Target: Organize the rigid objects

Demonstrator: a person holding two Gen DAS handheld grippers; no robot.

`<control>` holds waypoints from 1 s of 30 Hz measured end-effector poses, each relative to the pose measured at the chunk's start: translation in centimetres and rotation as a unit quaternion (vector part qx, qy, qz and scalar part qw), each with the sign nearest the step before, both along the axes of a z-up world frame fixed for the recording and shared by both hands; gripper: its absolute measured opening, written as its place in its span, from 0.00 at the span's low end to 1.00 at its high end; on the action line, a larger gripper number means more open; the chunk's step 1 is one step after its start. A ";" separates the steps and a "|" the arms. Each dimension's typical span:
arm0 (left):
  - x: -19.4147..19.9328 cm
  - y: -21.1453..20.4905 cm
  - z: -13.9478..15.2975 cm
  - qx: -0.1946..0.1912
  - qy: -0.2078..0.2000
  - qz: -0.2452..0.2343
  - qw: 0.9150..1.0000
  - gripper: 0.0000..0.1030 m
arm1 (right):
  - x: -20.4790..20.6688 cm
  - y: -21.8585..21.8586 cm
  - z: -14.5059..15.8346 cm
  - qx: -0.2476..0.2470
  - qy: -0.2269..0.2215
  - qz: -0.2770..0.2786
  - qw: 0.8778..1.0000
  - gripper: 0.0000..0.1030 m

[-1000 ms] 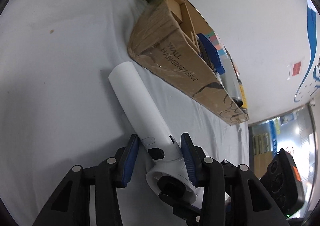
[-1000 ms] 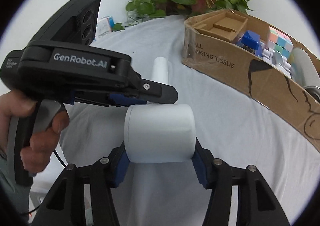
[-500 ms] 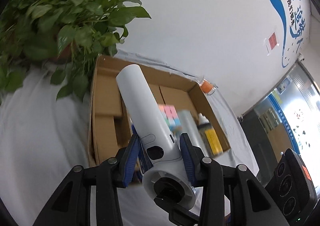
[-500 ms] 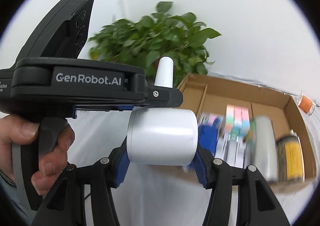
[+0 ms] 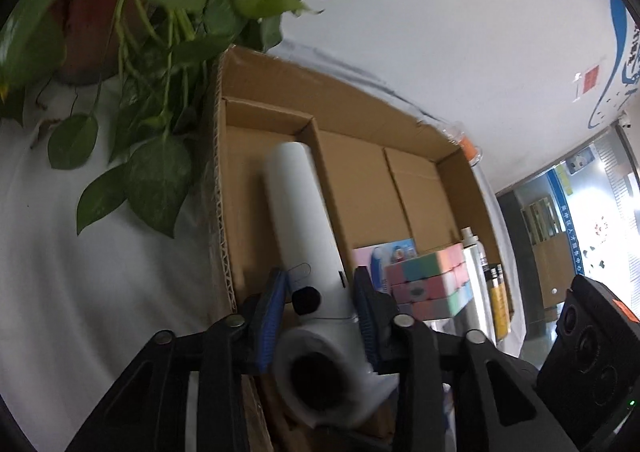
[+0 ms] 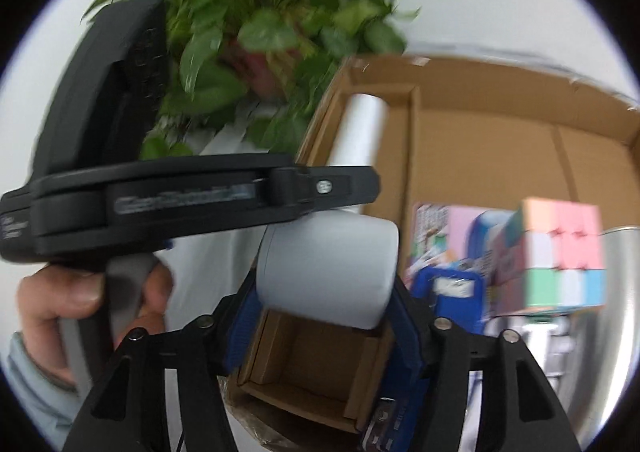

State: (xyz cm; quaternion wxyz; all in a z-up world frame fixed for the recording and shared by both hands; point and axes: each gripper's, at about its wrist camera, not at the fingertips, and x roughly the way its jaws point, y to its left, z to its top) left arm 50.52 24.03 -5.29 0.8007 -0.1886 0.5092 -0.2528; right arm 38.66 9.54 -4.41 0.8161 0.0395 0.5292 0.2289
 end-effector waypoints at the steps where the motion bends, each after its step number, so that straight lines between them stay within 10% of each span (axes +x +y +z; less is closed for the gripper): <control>1: 0.0 0.2 -0.1 -0.007 0.000 -0.003 1.000 0.20 | 0.1 0.3 -0.2 -0.004 0.003 0.015 1.000 0.61; 15: -5.1 0.8 1.5 0.048 -0.014 0.023 0.998 0.21 | -2.7 -0.6 0.6 -0.022 -0.050 0.054 0.997 0.53; 19: -8.7 0.9 3.9 0.088 -0.063 0.060 0.992 0.31 | -5.8 -2.8 3.4 -0.013 -0.088 0.054 0.995 0.83; 20: -10.9 0.5 5.3 0.116 -0.098 0.074 0.986 0.41 | -7.3 -4.0 4.2 -0.014 -0.112 0.053 0.992 0.83; 22: -14.5 -0.2 7.3 0.163 -0.151 0.110 0.969 0.94 | -9.7 -6.2 5.1 -0.038 -0.152 0.047 0.987 0.86; 25: -22.4 -2.3 9.8 0.189 -0.263 0.176 0.930 1.00 | -13.4 -10.5 4.6 -0.093 -0.190 -0.006 0.977 0.86; 30: -30.3 -10.2 8.1 0.226 -0.297 0.175 0.911 1.00 | -16.9 -16.1 3.3 -0.117 -0.174 -0.070 0.975 0.86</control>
